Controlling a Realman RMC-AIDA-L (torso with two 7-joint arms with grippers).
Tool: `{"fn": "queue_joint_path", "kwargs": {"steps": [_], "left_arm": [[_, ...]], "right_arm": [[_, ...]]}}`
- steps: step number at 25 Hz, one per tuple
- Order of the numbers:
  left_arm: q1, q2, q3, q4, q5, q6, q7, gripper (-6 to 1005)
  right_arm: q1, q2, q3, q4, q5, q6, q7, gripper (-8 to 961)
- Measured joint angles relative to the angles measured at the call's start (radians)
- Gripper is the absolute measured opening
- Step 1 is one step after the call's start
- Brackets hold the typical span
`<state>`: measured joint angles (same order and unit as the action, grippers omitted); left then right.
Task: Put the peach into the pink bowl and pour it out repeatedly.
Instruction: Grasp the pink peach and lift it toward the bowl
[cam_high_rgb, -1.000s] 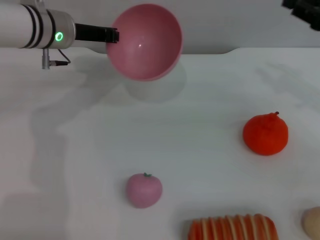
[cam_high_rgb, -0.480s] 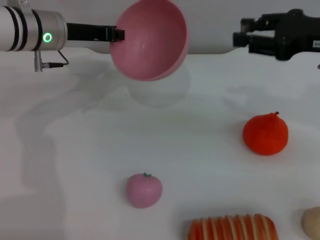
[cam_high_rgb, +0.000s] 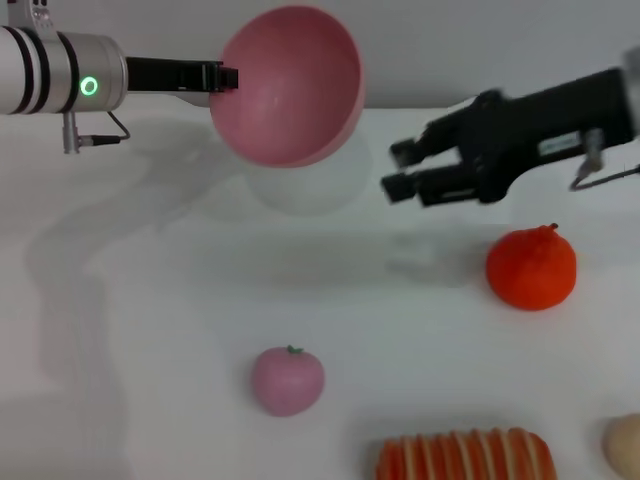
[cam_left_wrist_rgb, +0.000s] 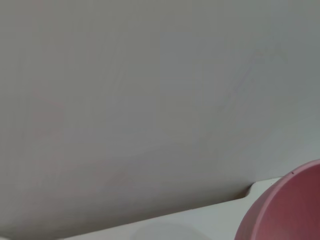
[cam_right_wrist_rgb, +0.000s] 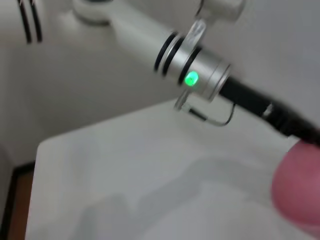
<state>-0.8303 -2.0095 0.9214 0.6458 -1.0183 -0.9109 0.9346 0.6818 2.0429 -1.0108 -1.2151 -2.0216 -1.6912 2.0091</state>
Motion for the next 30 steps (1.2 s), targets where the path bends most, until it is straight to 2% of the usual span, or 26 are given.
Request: {"fn": "queue_joint_path", "kwargs": {"steps": [2,4,11,19,30], "left_arm": [[0.001,-0.002,0.0,0.0,0.0,0.0,0.0,45],[0.002,-0.003,0.0,0.0,0.0,0.001,0.0,45],[0.003,-0.008,0.0,0.0,0.001,0.01,0.003,46],[0.004,-0.012,0.012,0.0,0.001,0.025,0.011,46],[0.003,-0.018,0.03,0.0,0.0,0.033,0.013,46]], "right_arm": [[0.023,0.018,-0.021,0.024,-0.036,0.011,0.0,429],[0.05,0.027,-0.061,0.075,-0.05,0.037,0.0,430],[0.095,0.031,-0.223,0.229,-0.045,0.193,-0.003,435],[0.106,0.033,-0.385,0.3,0.015,0.297,-0.004,440],[0.121,0.036,-0.498,0.415,0.06,0.356,-0.005,447]]}}
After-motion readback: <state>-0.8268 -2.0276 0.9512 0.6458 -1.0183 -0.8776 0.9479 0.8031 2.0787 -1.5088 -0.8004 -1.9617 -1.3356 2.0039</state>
